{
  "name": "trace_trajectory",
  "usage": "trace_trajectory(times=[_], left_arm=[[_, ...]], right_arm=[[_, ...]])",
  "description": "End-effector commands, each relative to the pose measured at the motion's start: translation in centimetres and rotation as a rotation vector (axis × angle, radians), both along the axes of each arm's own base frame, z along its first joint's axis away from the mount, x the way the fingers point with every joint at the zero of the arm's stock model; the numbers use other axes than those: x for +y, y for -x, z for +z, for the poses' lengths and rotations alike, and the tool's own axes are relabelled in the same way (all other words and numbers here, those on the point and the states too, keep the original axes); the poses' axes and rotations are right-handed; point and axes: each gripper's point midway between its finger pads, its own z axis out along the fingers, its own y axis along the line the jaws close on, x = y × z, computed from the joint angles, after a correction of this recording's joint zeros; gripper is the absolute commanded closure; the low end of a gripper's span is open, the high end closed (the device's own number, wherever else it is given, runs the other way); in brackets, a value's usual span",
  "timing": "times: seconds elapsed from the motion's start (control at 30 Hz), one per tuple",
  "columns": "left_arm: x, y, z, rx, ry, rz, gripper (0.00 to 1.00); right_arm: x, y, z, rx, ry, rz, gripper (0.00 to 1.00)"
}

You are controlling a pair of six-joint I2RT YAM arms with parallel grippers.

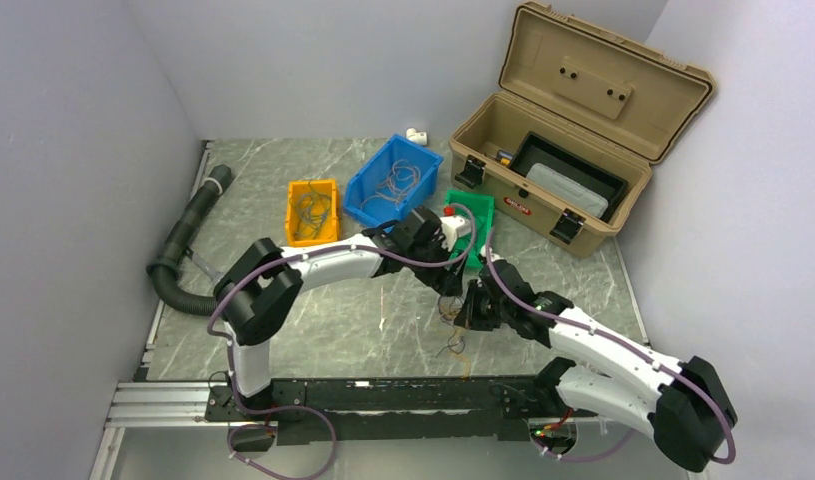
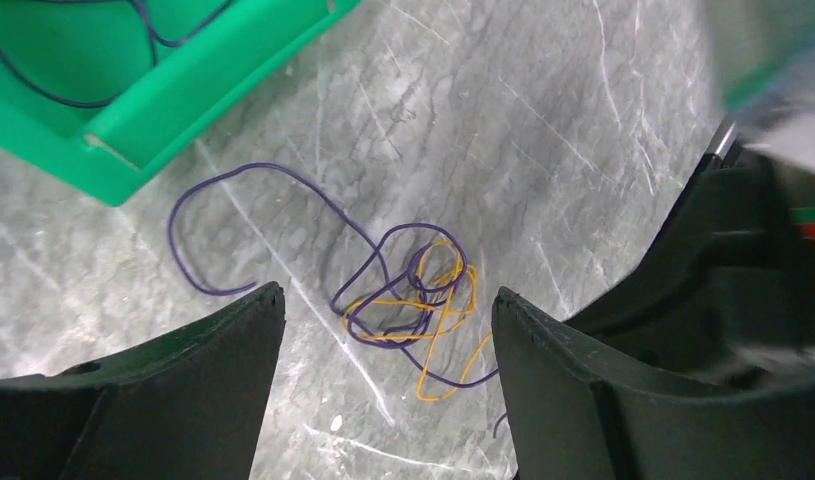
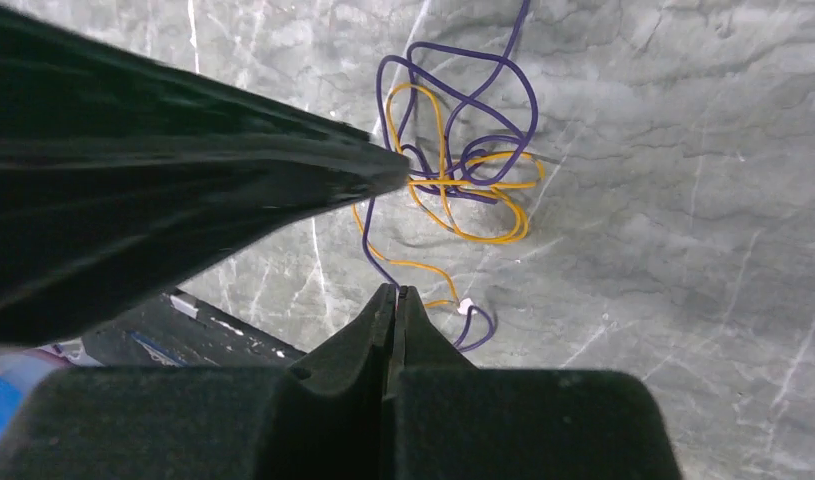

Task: Untangle the cables
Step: Untie the cable.

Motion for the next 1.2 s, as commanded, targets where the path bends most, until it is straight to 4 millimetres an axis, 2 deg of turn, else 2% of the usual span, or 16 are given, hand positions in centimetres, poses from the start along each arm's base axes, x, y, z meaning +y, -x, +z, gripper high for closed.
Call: trace_trajectory(times=[0.0, 0.17, 0.33, 0.4, 0.47, 0.57, 0.6, 0.63, 0.7, 0.83, 0.9, 1.0, 1.17], left_arm=[[-1.3, 0.5, -0.3, 0.019, -0.005, -0.046, 0.22], [-1.5, 0.9, -1.8, 0.072, -0.049, -0.069, 0.22], [-1.8, 2.1, -3.0, 0.137, -0.042, -0.118, 0.23], [-1.8, 2.4, -4.0, 0.165, -0.065, -0.120, 0.28], [-1.6, 2.5, -4.8, 0.180, -0.078, -0.115, 0.40], [-0.9, 1.6, -4.8, 0.162, -0.062, -0.083, 0.79], [-0.3, 0.9, -4.5, 0.149, -0.053, -0.055, 0.92], [0.5, 0.4, -4.0, 0.142, -0.038, -0.029, 1.00], [2.2, -0.7, -2.8, 0.120, 0.005, 0.029, 1.00], [6.4, -1.5, -0.4, 0.045, 0.034, 0.139, 1.00], [8.4, -1.5, 1.5, -0.009, 0.048, 0.184, 1.00], [11.6, -1.1, 2.7, -0.055, 0.044, 0.259, 1.00], [17.5, -1.1, 3.1, -0.090, -0.007, 0.409, 1.00]], right_arm=[[-0.3, -0.9, 2.6, -0.071, -0.013, -0.033, 1.00], [-0.4, -0.6, 2.4, -0.059, -0.011, -0.032, 1.00], [-0.4, -0.5, 2.3, -0.058, -0.014, -0.034, 1.00], [-0.4, -0.6, 2.4, -0.060, -0.016, -0.039, 1.00], [-0.6, -0.6, 2.5, -0.063, -0.012, -0.043, 1.00], [-1.5, -1.0, 3.1, -0.082, 0.030, -0.077, 1.00], [-2.3, -1.2, 3.3, -0.090, 0.061, -0.105, 1.00], [-2.9, -1.4, 3.6, -0.100, 0.084, -0.140, 1.00], [-4.9, -1.8, 4.3, -0.112, 0.146, -0.243, 1.00], [-9.1, -2.3, 6.6, -0.178, 0.216, -0.468, 1.00], [-10.8, -2.5, 8.1, -0.234, 0.211, -0.557, 1.00], [-12.8, -2.6, 10.0, -0.297, 0.213, -0.654, 1.00], [-15.6, -2.4, 13.0, -0.386, 0.223, -0.775, 1.00]])
